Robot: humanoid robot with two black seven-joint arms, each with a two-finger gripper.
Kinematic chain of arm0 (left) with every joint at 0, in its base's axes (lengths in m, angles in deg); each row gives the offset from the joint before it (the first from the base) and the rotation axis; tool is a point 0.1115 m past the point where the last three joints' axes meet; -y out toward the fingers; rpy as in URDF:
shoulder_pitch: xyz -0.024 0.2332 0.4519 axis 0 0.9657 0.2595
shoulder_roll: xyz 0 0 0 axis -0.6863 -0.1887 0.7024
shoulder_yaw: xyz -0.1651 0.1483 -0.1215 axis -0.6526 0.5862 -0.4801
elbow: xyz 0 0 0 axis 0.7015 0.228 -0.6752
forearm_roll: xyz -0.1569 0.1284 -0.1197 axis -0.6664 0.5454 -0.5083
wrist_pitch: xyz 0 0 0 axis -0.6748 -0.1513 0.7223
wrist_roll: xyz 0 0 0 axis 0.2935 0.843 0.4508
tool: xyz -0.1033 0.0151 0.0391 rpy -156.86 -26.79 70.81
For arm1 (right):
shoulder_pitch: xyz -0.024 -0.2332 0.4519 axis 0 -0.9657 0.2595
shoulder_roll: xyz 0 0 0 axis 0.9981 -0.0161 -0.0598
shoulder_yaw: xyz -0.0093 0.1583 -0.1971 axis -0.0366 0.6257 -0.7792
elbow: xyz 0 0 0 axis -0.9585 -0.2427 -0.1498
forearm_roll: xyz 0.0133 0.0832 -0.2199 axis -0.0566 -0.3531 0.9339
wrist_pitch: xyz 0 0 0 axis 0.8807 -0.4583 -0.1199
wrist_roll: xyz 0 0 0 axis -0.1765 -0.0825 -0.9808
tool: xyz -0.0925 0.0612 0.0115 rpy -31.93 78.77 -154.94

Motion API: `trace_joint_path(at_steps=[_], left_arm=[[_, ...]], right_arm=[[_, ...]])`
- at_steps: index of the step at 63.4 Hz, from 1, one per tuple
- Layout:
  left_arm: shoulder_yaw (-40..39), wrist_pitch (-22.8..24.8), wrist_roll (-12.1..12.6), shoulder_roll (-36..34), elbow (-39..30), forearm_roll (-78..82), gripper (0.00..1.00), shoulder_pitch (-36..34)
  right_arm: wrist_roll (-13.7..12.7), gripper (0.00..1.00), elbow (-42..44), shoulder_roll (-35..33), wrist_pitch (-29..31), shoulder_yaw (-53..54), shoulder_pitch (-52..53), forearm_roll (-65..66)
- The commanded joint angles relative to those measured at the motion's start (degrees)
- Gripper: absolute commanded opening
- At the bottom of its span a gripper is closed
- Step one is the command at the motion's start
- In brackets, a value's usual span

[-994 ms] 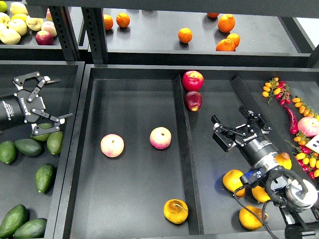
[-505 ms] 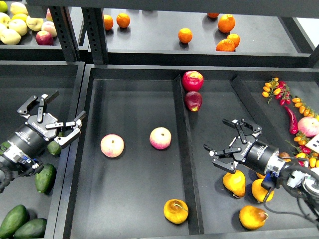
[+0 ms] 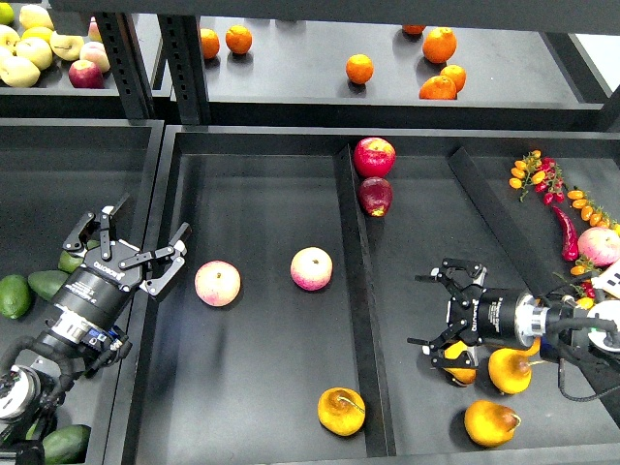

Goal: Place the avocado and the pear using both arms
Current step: 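Return the left arm and move the right gripper toward the yellow pear, then close the right gripper around the yellow pear in the middle bin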

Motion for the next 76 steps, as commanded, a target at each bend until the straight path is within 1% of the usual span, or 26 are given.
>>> trace_joint_path(at_steps=[1, 8, 18, 39, 54, 76], left_arm=[[-0.1, 0.0, 0.0, 0.1, -1.0, 0.4, 0.99, 1.2], [-0.3, 0.0, 0.0, 0.1, -0.9, 0.4, 0.99, 1.2], [-0.7, 0.0, 0.0, 0.1, -0.9, 0.4, 0.99, 1.2], [-1.2, 0.0, 0.0, 0.1, -1.0, 0.4, 0.99, 1.4], [-1.8, 0.0, 0.0, 0.1, -1.0, 0.4, 0.99, 1.5], [-1.6, 0.0, 0.0, 0.1, -0.7, 0.4, 0.99, 1.6]], right_arm=[[0.0, 1.0, 0.2, 1.6, -0.1, -3.8, 0.2, 0.3], [0.0, 1.0, 0.6, 4.0, -1.3, -8.1, 0.8, 0.4], [0.0, 1.0, 2.3, 6.4, -1.6, -10.7, 0.9, 1.1], [0.0, 1.0, 6.0, 11.9, -2.8, -12.6, 0.9, 1.2], [0.0, 1.0, 11.9, 17.8, -2.8, -13.0, 1.1, 1.6], [0.0, 1.0, 16.7, 21.5, -2.8, -13.0, 0.8, 2.5]])
